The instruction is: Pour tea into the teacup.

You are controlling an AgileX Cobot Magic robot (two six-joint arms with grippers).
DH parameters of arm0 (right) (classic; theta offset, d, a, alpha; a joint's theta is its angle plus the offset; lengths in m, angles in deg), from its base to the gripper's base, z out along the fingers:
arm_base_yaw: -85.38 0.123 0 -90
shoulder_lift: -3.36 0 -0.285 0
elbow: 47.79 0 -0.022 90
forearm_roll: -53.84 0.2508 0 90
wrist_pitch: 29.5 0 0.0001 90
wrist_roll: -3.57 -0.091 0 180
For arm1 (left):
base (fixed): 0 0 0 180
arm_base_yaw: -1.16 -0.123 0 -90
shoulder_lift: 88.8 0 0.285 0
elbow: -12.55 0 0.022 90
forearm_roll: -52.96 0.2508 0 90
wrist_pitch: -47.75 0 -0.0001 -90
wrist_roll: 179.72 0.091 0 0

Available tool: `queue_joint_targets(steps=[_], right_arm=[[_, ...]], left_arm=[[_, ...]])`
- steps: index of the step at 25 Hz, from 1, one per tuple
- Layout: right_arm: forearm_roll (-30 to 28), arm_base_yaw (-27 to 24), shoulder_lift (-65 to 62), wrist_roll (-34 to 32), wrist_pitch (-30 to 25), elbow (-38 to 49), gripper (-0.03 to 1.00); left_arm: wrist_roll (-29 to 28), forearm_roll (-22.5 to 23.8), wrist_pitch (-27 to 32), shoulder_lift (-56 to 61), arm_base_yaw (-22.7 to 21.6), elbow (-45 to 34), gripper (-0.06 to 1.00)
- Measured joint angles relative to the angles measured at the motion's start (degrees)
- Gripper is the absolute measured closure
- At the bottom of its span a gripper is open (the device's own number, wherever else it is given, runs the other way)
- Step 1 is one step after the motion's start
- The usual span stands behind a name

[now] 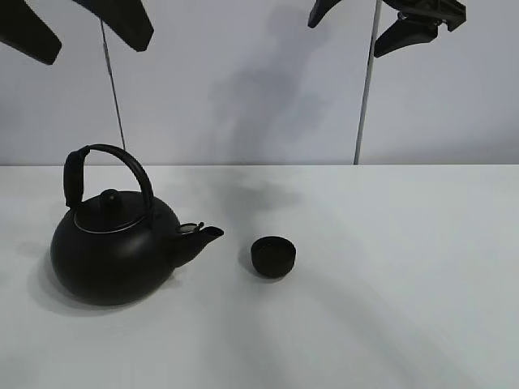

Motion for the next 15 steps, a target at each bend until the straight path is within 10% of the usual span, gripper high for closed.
queue_joint_targets(steps=[4,15], right_arm=[[0.4,0.0,0.0,0.0,-2.24,0.0,0.36],[2.0,0.0,0.0,4.26,-29.37,0.0,0.36]], left_arm=[[3.67,-5.35,5.97,-4.17,-4.49,4.86,0.29],[6.12,-11.46,12.51,-8.0,-8.88,6.08,0.29]])
